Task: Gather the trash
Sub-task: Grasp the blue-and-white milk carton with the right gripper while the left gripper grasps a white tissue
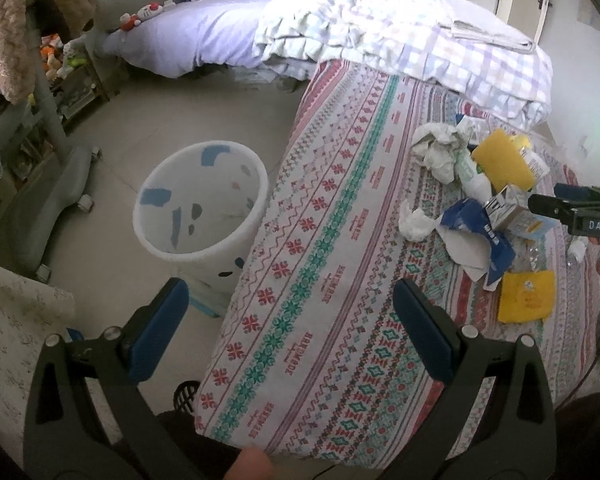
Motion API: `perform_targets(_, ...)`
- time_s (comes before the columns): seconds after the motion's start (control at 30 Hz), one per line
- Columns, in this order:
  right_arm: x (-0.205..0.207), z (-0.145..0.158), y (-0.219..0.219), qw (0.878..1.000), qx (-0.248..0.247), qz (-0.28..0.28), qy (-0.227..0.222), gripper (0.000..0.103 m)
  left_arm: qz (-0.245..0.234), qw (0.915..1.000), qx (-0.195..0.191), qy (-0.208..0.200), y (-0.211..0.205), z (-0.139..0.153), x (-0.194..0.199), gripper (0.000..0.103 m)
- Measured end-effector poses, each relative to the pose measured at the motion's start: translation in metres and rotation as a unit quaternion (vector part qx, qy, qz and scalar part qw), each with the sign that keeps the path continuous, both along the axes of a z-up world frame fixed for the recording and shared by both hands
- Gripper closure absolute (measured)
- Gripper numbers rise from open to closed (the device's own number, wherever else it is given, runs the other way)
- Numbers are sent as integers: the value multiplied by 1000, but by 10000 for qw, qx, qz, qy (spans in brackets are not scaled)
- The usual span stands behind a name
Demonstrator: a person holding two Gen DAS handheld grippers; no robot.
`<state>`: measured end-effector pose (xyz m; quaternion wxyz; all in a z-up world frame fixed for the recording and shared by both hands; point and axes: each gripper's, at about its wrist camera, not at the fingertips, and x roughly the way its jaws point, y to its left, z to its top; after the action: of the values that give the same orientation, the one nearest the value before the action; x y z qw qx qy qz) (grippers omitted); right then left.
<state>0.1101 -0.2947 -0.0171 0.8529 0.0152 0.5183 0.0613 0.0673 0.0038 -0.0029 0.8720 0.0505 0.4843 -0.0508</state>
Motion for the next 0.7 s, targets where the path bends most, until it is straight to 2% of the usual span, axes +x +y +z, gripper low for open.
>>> perform_targets(0.27,12,-21,3,9990,-211,385,59,6,-8,9999,-4,109,-6,-7,10,2)
perform_targets(0.33,11,-25,4,9987,-214,452,92,14,-35,9999,-33,125,-8,-10,11,2)
perform_targets(0.4,9,-23,7,9984,-209,512,72,30,-91,9998,-103,166,-12,-14,12,2)
perform_targets(0.53,0,-23,14,9964,-476,702,60,45,-190,9988,-316,328,-22,-22,18,2)
perform_targets(0.63,-10,-28,18,9929,-814,866,31,49,-287,9974,-474,471,-30,-27,23,2)
perform_targets(0.7,-14,-28,19,9904,-1079,864,-14,58,-345,9953,-685,585,-36,-30,29,2)
